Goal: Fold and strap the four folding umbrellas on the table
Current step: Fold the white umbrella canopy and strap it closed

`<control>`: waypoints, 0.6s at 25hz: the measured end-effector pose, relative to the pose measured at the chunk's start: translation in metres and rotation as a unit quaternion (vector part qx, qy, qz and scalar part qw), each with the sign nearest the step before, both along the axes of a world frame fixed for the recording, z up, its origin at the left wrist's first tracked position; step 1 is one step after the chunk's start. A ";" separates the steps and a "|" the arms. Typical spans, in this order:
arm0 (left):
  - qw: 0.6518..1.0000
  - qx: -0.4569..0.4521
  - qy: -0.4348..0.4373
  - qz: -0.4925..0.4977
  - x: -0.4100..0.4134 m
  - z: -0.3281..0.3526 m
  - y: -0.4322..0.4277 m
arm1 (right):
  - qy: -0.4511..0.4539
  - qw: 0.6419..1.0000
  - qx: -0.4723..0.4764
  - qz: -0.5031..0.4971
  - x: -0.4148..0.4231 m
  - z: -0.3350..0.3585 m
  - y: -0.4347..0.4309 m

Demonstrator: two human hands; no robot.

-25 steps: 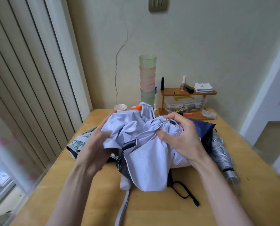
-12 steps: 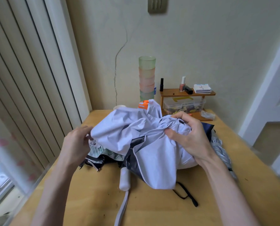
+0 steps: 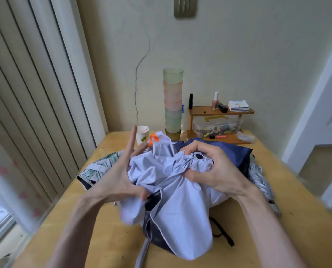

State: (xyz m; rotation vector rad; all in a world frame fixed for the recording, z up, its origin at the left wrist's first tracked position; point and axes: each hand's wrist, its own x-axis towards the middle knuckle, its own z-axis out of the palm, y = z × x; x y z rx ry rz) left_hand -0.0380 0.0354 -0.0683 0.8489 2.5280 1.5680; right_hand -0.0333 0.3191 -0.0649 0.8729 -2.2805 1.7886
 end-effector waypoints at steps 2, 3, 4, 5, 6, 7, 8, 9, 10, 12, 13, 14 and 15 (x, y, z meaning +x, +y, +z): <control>0.997 0.037 -0.060 0.001 0.001 -0.009 0.005 | -0.004 1.000 -0.021 0.010 0.000 0.001 -0.004; 0.995 0.056 -0.084 -0.007 0.001 -0.014 0.009 | 0.004 1.000 -0.026 0.002 0.000 0.001 -0.007; 0.992 0.071 -0.104 -0.011 0.001 -0.018 0.015 | 0.018 0.999 -0.024 -0.013 -0.001 0.001 -0.009; 0.989 0.080 -0.124 -0.008 0.003 -0.021 0.022 | 0.034 0.999 -0.018 -0.026 -0.002 0.001 -0.011; 0.986 0.079 -0.147 -0.010 0.007 -0.022 0.028 | 0.047 0.998 -0.008 -0.040 -0.003 0.001 -0.013; 0.985 0.068 -0.158 -0.018 0.011 -0.019 0.034 | 0.057 0.997 -0.001 -0.050 -0.003 0.000 -0.016; 0.987 0.047 -0.151 -0.026 0.014 -0.016 0.040 | 0.066 0.996 0.004 -0.057 -0.003 -0.001 -0.019; 0.991 0.022 -0.126 -0.031 0.018 -0.011 0.045 | 0.073 0.995 0.006 -0.061 -0.003 -0.002 -0.022; 0.996 -0.004 -0.090 -0.026 0.020 -0.010 0.051 | 0.079 0.995 0.005 -0.066 -0.003 -0.002 -0.025; 0.999 -0.028 -0.020 0.012 0.019 -0.010 0.061 | 0.081 0.994 -0.007 -0.072 -0.003 0.000 -0.029; 0.999 -0.032 0.006 0.030 0.018 -0.011 0.065 | 0.079 0.994 -0.013 -0.073 -0.001 0.002 -0.031; 0.998 -0.034 0.020 0.046 0.017 -0.014 0.068 | 0.080 0.994 -0.016 -0.077 0.000 0.002 -0.034; 0.998 -0.031 0.021 0.058 0.017 -0.014 0.070 | 0.079 0.993 -0.020 -0.081 0.002 0.002 -0.037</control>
